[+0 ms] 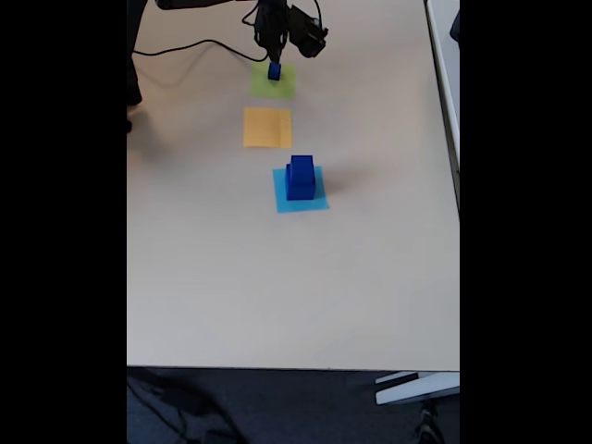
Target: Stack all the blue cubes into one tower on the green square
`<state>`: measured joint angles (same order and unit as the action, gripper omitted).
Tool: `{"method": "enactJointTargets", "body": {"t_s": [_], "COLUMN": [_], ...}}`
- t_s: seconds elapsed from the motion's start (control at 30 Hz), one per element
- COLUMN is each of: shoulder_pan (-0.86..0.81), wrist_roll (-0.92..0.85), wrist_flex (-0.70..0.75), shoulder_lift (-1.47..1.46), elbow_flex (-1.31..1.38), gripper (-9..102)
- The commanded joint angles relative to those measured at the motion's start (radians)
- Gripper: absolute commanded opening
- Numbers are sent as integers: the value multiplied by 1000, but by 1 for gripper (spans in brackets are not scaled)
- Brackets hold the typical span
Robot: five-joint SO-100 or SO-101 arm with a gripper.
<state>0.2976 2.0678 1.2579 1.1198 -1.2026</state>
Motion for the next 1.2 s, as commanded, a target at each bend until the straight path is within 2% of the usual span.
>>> {"method": "enactJointTargets", "body": {"t_s": [0.0, 1.17], "shoulder_pan": [-5, -11], "wrist_roll": [-5, -15], "wrist_flex": [-21, -63], "shoulder_lift": [6, 28], "elbow_flex": [20, -49], "gripper": [2, 5]}}
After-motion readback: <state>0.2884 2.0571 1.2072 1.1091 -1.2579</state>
